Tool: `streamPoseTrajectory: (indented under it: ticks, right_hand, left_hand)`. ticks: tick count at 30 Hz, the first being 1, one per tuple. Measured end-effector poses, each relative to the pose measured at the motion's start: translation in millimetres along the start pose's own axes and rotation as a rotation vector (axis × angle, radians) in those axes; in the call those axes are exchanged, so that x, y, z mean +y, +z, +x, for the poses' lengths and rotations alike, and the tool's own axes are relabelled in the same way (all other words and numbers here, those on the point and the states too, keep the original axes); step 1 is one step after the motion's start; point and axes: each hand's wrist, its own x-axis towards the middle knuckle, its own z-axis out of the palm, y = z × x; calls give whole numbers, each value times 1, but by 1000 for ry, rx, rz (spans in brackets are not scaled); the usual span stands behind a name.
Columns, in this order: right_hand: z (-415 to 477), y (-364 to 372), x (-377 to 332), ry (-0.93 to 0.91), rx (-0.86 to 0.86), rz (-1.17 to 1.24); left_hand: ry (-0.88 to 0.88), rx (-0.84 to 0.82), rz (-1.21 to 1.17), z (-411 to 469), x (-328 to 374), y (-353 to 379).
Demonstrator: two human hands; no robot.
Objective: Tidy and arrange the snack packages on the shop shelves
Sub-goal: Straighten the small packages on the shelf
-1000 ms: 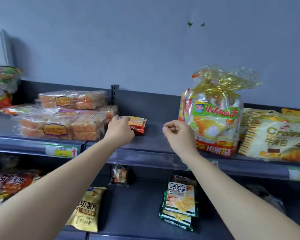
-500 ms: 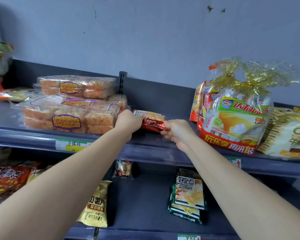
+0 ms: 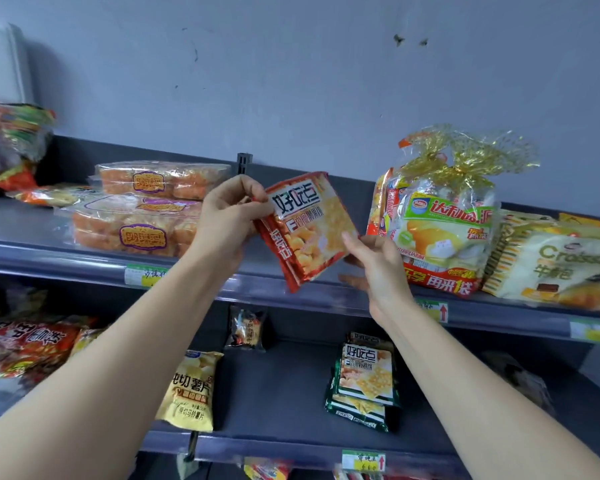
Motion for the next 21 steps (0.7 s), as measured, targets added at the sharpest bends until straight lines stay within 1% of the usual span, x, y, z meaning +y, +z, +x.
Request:
streamPoseTrajectory:
  ticks: [2, 3, 5, 8, 11, 14, 18, 21]
  right_hand:
    - [-13, -15, -3, 61, -77, 79]
    - [-21, -24, -3, 81, -121, 69]
    - [-40, -43, -1, 87, -194, -30]
    - [-62, -69, 5, 110, -246, -198]
    - [-85, -101, 10, 193, -305, -151]
    - [-105, -133, 17, 199, -263, -102]
    - [-118, -175, 34, 295, -145, -21]
    - [-122, -200, 57, 391, -57, 0]
  left_hand:
    - [-25, -8, -18, -18, 5, 2]
    - [-50, 7, -47, -28, 3, 4]
    - [-105, 68, -120, -49, -5, 9]
    - [-184, 188, -218, -80, -16, 20]
    - [-239, 247, -278, -114, -25, 45]
    - [-293, 268, -285, -142, -36, 68]
    - [-352, 250, -113, -170, -65, 93]
    - [-459, 223, 21, -185, -90, 106]
